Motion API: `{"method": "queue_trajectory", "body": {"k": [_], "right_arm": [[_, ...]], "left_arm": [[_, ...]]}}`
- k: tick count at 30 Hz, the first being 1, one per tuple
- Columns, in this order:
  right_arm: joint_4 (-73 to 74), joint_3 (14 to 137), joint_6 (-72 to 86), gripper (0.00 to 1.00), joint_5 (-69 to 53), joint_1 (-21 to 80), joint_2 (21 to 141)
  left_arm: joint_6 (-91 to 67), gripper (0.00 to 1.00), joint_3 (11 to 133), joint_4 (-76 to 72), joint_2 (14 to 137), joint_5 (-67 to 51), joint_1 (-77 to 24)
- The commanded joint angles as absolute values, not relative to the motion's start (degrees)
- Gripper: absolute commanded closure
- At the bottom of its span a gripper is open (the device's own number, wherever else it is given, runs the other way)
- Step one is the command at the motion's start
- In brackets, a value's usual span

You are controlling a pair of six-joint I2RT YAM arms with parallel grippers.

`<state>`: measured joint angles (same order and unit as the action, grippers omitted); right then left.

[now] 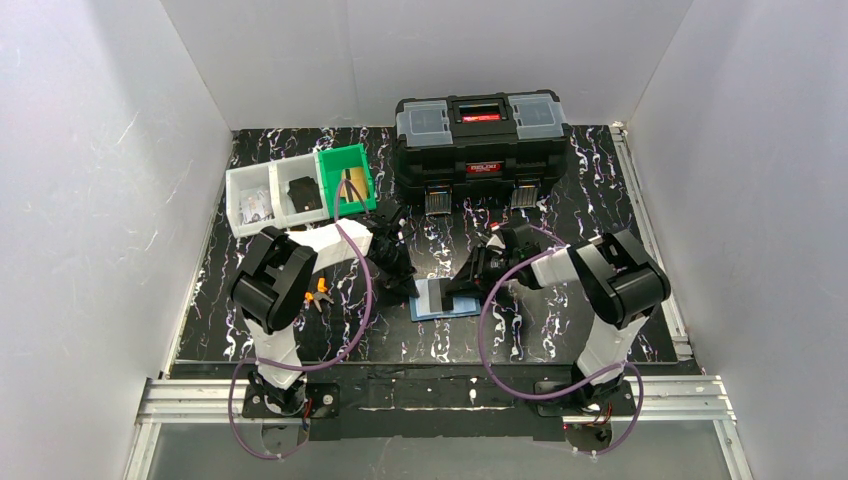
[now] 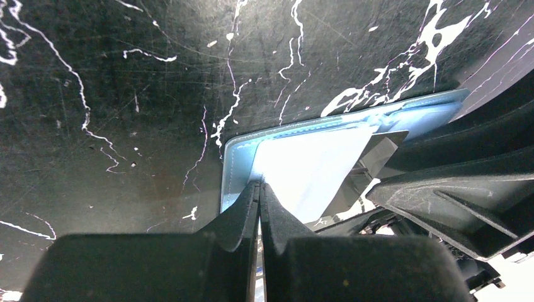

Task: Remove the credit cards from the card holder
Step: Remove the credit card from the card holder.

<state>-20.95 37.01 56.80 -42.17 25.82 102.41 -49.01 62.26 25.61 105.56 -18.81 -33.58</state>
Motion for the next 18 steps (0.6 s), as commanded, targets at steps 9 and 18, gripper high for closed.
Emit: {"method": "queue_trajectory", "body": {"k": [9,18], "right_arm": [[-22.70,38.63,57.43,0.75,-44.26,26.89,107.66],[-20.53,37.27,55.95,0.99,-42.10,26.15,105.88]], "left_arm": [[-45.95,1.00,57.55,30.62,113.13,-7.94,-34.37],[-46.06,1.00,57.89,32.14,113.14,-6.00,-34.37]]}}
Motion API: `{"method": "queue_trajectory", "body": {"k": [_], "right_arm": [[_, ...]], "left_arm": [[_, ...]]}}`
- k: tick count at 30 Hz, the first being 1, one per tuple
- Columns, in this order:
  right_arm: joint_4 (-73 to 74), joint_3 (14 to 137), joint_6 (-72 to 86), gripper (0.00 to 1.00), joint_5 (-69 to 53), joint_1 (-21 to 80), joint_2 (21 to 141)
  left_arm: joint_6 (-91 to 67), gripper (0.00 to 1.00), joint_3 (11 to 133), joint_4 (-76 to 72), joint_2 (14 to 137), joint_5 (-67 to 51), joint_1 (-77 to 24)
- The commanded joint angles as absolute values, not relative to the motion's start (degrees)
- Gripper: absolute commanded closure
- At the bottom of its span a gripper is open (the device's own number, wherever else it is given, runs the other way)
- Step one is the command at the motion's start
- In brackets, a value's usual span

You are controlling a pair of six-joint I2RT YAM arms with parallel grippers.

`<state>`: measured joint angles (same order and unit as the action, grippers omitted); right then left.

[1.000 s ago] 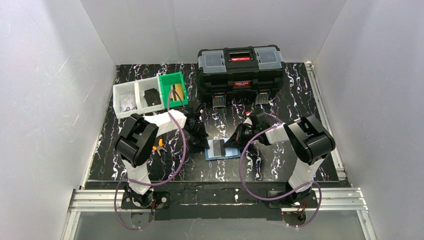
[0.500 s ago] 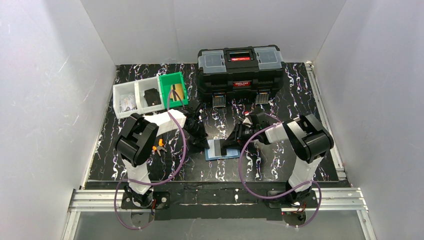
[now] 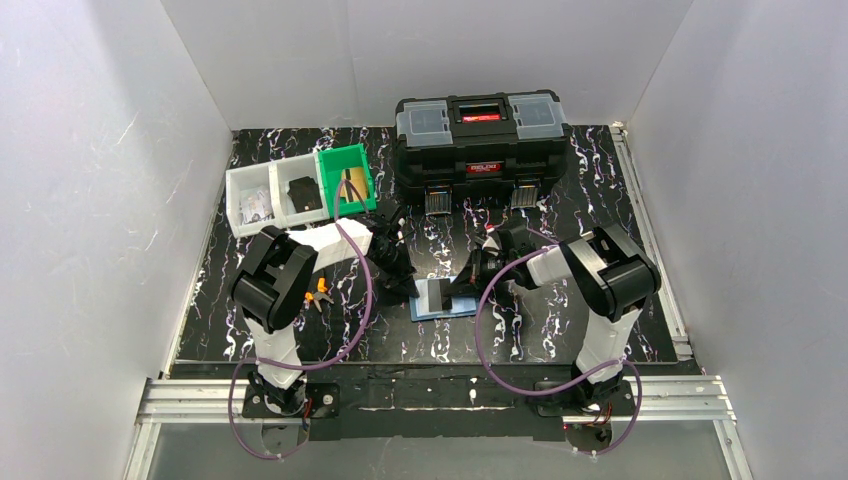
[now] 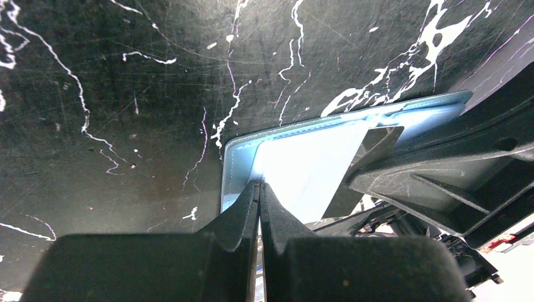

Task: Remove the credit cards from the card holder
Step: Remove the credit card from the card holder.

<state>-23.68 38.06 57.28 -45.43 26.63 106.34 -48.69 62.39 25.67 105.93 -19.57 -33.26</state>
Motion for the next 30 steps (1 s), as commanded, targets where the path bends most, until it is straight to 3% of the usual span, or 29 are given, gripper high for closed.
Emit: {"method": "queue_trajectory", "body": {"k": [1,13,30], "right_arm": [[-19.65,37.08,55.38,0.99,-41.55,25.85,105.25],[-6.46,36.85,47.09,0.99,-35.30,21.67,95.86],[2.23,44.19,44.89,0.99,-37.50,21.62,91.41]], "left_arm": [[-46.09,1.00,58.08,32.54,113.26,-5.53,-34.37],[-46.15,1.00,57.99,33.22,112.95,-4.29,-34.28],[-43.07,1.00,65.11,35.52,109.34,-6.85,-34.28]]}}
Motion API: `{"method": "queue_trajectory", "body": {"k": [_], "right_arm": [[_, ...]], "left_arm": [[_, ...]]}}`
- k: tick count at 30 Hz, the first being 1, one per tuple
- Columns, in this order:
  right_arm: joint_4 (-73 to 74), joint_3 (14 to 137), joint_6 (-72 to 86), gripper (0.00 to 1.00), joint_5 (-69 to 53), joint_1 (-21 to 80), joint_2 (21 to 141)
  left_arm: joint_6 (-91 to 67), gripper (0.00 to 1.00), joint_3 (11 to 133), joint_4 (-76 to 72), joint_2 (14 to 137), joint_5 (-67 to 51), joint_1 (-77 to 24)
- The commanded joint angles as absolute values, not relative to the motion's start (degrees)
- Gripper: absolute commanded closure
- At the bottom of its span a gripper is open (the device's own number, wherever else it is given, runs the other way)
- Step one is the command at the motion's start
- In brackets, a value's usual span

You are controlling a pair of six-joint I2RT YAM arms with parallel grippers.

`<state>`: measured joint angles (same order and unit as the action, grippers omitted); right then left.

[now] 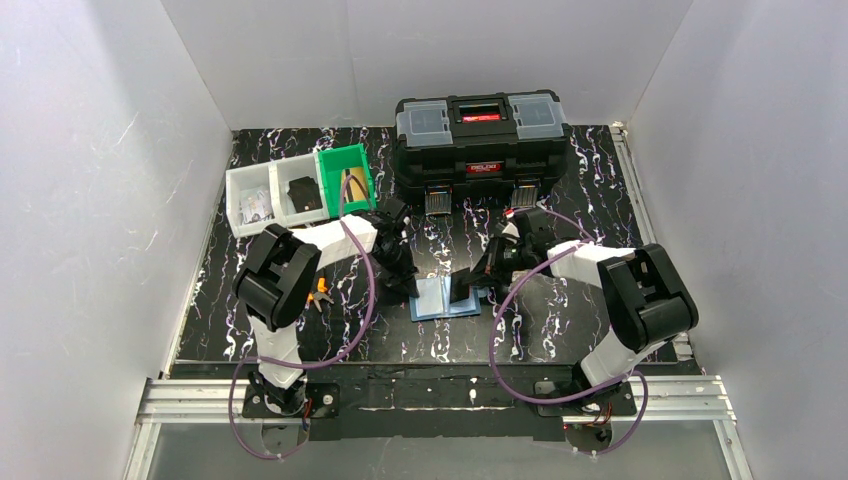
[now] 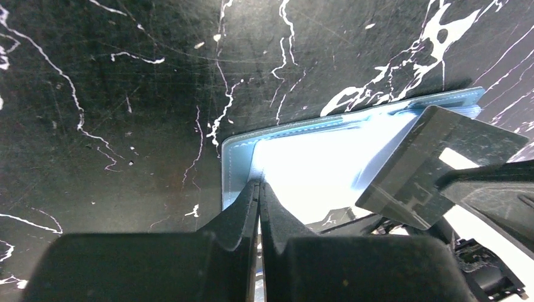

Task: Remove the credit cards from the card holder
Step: Remove the credit card from the card holder.

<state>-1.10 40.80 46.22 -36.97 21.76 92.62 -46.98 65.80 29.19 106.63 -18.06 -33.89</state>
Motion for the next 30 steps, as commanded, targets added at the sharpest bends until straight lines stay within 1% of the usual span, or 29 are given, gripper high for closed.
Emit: {"method": "queue_trajectory", "body": {"k": [1,2,3,6,7,9,11,12,15,16,19,30], "right_arm": [[2.72,44.68,44.79,0.99,-37.59,21.62,91.32],[3.27,45.31,44.78,0.99,-37.69,21.62,91.08],[3.59,45.64,44.79,0.99,-37.74,21.58,90.80],[4.22,46.20,45.29,0.99,-37.96,21.62,89.71],[4.48,46.41,45.41,0.99,-38.09,21.62,89.32],[5.10,46.82,45.55,0.99,-38.35,21.62,88.54],[6.03,47.35,45.52,0.99,-38.49,21.62,87.54],[6.54,47.74,45.52,0.99,-38.47,21.62,87.01],[8.02,48.66,45.44,0.99,-38.22,21.62,85.47],[8.48,48.92,45.44,0.99,-38.23,21.62,84.97],[9.45,49.57,45.66,0.99,-38.57,21.62,83.86],[11.49,53.50,48.74,0.99,-41.75,21.62,80.20]], "left_arm": [[-42.78,1.00,65.99,35.93,108.92,-7.31,-34.26],[-42.36,1.00,66.98,36.29,107.85,-7.69,-34.25],[-41.98,0.96,67.94,36.60,106.90,-7.66,-34.27],[-40.45,0.80,71.81,39.03,103.73,-6.92,-34.28],[-40.05,0.73,73.02,40.02,102.89,-6.48,-34.28],[-39.18,0.55,75.38,41.67,101.12,-5.93,-34.23],[-38.52,0.39,76.79,42.31,99.21,-6.21,-34.11],[-38.35,0.29,77.12,42.36,98.31,-6.49,-33.97],[-37.88,0.15,77.70,42.34,95.38,-7.61,-33.47],[-37.72,0.12,77.78,42.24,94.33,-8.17,-33.19],[-37.18,0.10,77.27,40.88,91.46,-10.18,-32.45],[-37.69,0.09,74.91,33.68,85.56,-27.33,-27.86]]}}
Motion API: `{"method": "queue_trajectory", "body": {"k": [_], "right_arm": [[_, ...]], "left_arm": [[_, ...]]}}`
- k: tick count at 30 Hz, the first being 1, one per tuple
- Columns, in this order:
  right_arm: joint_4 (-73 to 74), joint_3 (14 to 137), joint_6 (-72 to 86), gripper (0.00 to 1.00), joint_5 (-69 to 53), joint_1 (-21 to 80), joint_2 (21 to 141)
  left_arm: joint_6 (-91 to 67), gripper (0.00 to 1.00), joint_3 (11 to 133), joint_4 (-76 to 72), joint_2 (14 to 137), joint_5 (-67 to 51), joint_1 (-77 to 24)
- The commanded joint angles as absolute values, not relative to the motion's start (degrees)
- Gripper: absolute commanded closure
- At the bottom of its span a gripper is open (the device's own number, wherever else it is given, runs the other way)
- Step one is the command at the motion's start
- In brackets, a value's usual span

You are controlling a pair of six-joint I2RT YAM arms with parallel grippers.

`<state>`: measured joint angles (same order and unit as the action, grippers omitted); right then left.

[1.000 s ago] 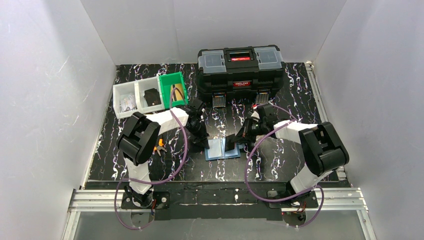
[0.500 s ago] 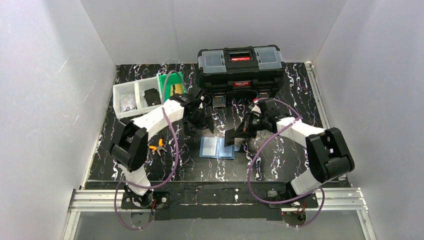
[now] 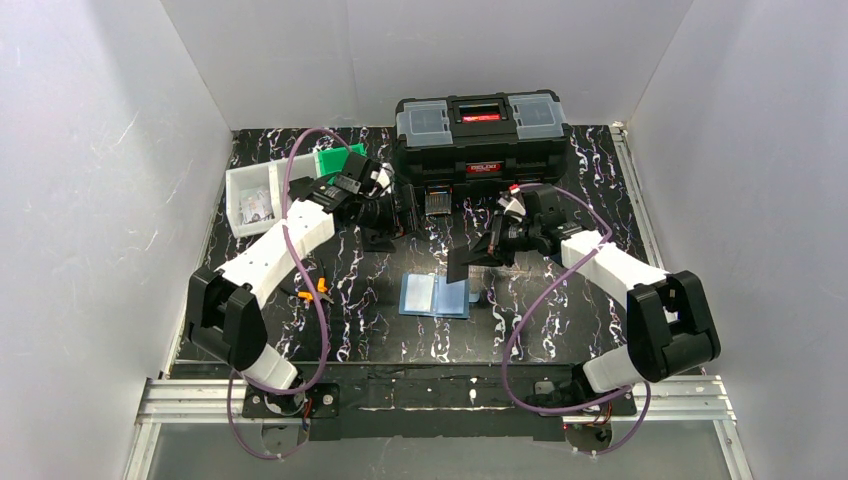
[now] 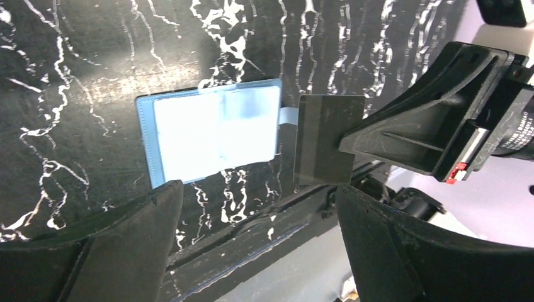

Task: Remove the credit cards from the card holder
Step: Remove the credit card from the card holder, then place the credit card in the storage box.

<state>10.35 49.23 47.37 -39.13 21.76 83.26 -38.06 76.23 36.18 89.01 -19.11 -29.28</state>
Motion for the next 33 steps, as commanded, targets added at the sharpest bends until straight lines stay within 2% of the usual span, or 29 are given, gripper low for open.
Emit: {"method": "queue_trajectory", "body": {"k": [1,11,20,23,33], "right_arm": [[11.51,53.97,49.00,0.99,-42.12,21.62,79.85],[5.39,55.75,55.95,0.99,-48.66,21.79,78.59],[1.65,56.72,59.94,0.99,-50.51,22.37,78.21],[-1.93,56.16,62.55,0.99,-51.50,22.49,78.10],[-12.16,54.98,68.78,0.99,-53.05,24.31,80.07]], "left_arm": [[-38.09,0.09,74.58,32.71,85.25,-29.14,-27.46],[-44.04,0.11,71.10,22.17,84.28,-42.77,-25.59],[-47.05,0.15,69.15,17.46,84.66,-47.33,-25.40],[-47.86,0.21,68.72,16.44,85.05,-48.62,-25.40],[-55.71,0.49,65.51,6.04,85.71,-54.28,-25.41]]}}
